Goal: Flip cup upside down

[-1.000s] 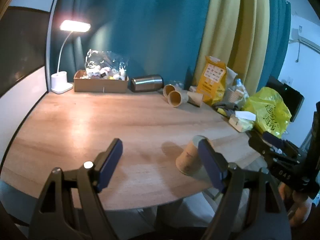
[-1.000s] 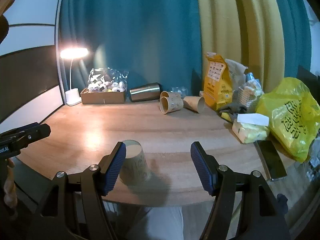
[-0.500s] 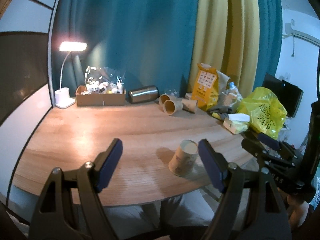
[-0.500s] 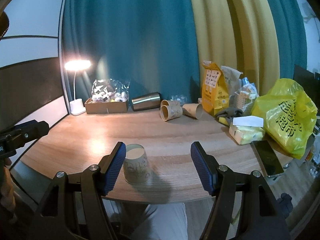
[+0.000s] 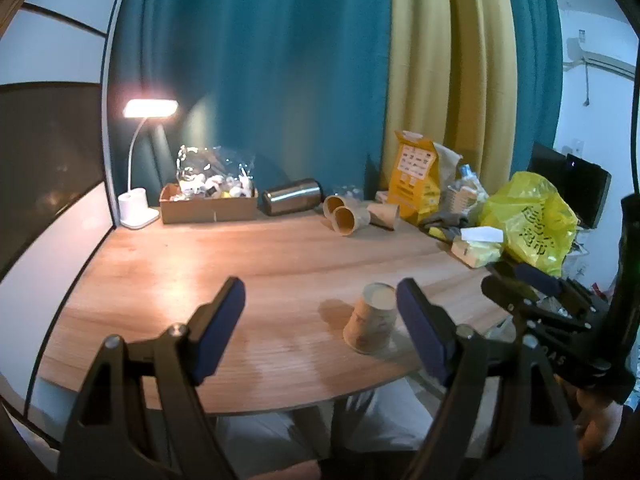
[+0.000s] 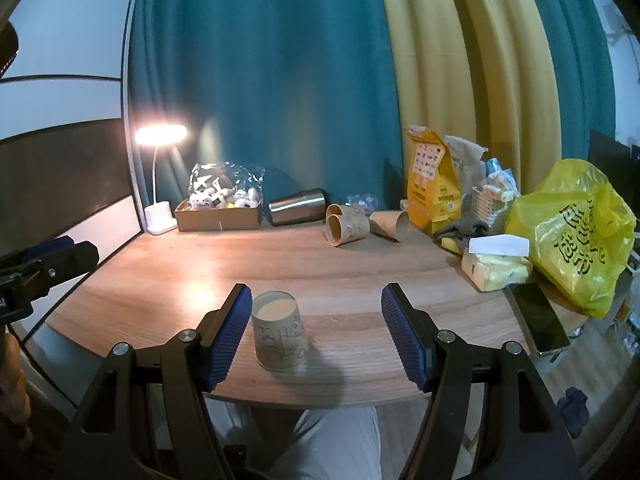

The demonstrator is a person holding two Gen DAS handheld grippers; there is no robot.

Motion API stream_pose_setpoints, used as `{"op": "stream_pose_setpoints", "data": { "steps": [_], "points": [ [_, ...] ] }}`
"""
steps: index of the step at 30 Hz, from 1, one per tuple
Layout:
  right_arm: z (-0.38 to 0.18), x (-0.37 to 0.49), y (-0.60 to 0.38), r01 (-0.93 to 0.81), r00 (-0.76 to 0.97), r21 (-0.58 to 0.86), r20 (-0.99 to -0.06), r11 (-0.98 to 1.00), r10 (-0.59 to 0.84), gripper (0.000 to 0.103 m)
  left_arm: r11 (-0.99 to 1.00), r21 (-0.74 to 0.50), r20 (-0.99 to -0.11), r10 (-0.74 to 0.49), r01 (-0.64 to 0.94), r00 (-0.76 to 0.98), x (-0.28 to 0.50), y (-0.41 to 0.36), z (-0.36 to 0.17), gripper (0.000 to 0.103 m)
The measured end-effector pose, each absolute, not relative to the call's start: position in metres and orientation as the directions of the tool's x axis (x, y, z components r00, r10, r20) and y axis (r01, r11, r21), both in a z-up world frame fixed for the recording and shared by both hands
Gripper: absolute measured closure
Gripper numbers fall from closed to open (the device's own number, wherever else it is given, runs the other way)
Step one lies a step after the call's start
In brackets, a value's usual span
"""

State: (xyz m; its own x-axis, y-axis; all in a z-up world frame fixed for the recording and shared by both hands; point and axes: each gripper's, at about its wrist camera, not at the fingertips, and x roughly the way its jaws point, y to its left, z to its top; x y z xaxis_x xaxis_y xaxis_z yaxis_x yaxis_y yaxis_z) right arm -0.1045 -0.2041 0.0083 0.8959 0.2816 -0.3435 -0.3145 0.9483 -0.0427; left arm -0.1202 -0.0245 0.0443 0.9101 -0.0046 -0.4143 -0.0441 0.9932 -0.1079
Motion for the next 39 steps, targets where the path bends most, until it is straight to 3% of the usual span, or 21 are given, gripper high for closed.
{"op": "stream_pose_setpoints", "data": {
  "steps": [16, 17, 19, 39],
  "points": [
    [0.0087, -0.1086, -0.1955, -0.327, 0.891, -0.043, -0.347, 0.944, 0.293, 0.032, 0.994, -0.099, -0.418, 0.0, -0.046, 0.908, -0.1218, -0.0253, 0.0415, 0.023],
    [0.0088, -0.1086, -0.1947, -0.326, 0.891, -0.044, -0.347, 0.944, 0.292, 0.032, 0.994, -0.1, -0.418, 0.0, -0.046, 0.908, -0.1217, -0.0256, 0.0417, 0.022],
    [0.0087, -0.1087, -0.1956, -0.328, 0.891, -0.041, -0.346, 0.944, 0.294, 0.032, 0.994, -0.101, -0.415, 0.003, -0.049, 0.91, -0.122, -0.0253, 0.042, 0.009],
    [0.0086, -0.109, -0.1925, -0.328, 0.89, -0.041, -0.349, 0.944, 0.294, 0.032, 0.993, -0.107, -0.403, 0.011, -0.059, 0.915, -0.1257, -0.0244, 0.0419, 0.009]
  ]
}}
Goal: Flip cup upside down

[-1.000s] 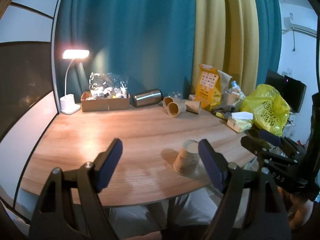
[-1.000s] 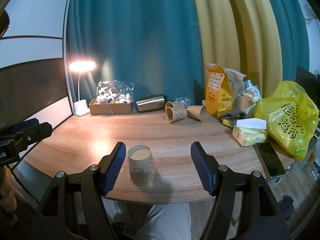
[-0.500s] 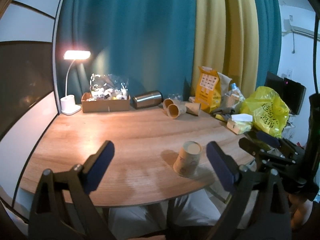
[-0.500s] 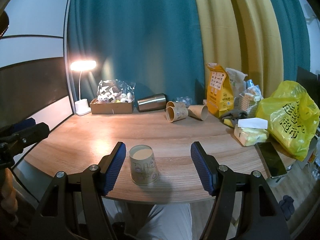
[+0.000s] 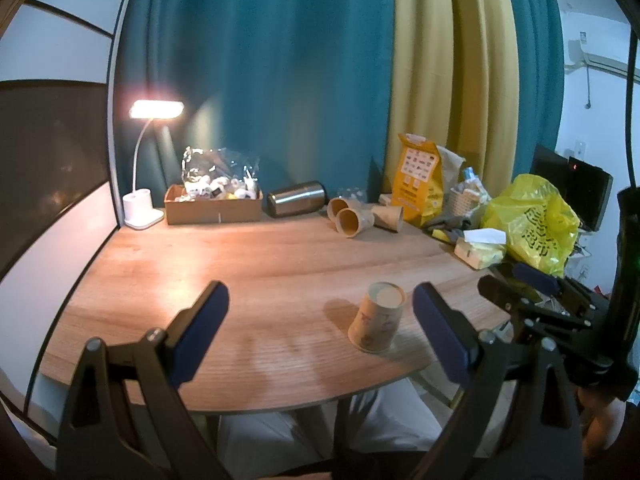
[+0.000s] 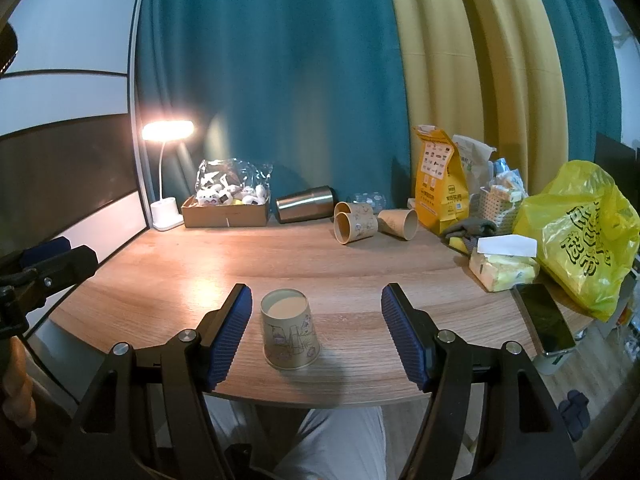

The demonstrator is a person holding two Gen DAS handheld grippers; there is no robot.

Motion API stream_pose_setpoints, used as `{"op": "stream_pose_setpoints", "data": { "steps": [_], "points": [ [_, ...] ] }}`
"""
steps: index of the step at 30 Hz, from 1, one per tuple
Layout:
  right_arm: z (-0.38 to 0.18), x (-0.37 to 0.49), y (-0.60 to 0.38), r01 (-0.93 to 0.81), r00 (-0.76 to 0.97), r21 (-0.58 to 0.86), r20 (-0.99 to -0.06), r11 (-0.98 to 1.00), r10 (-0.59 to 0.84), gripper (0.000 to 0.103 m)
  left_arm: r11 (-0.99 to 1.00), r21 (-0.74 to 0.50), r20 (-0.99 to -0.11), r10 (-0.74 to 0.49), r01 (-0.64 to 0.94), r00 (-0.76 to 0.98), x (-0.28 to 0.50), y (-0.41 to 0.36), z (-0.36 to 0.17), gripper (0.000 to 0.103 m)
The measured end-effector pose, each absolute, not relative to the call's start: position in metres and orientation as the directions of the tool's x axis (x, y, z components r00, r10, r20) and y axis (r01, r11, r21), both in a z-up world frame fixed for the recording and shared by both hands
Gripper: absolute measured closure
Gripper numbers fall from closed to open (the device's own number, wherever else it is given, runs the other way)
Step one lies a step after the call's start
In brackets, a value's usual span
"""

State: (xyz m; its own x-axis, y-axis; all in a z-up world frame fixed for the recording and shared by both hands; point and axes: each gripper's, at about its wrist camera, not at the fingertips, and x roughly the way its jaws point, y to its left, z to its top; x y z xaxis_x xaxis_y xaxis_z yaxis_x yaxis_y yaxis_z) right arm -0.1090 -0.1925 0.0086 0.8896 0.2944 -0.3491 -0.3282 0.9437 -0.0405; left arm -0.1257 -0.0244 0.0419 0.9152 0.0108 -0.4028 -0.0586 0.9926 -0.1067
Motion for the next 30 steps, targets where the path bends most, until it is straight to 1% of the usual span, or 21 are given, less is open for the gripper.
{"op": "stream_pose_setpoints", "data": {
  "steps": [19, 23, 26, 30],
  "points": [
    [0.007, -0.108, -0.194, -0.328, 0.889, -0.04, -0.349, 0.944, 0.295, 0.032, 0.991, -0.108, -0.414, 0.027, -0.079, 0.91, -0.123, -0.022, 0.04, 0.008],
    [0.007, -0.107, -0.191, -0.331, 0.886, -0.04, -0.357, 0.943, 0.296, 0.032, 0.991, -0.11, -0.415, 0.029, -0.082, 0.909, -0.123, -0.021, 0.039, 0.009],
    [0.007, -0.106, -0.183, -0.338, 0.883, -0.04, -0.361, 0.94, 0.302, 0.032, 0.99, -0.118, -0.401, 0.029, -0.083, 0.916, -0.12, -0.017, 0.038, 0.008],
    [0.003, -0.1, -0.174, -0.343, 0.874, -0.044, -0.38, 0.938, 0.302, 0.032, 0.987, -0.135, -0.421, 0.017, -0.081, 0.907, -0.112, -0.012, 0.03, 0.008]
  ]
}}
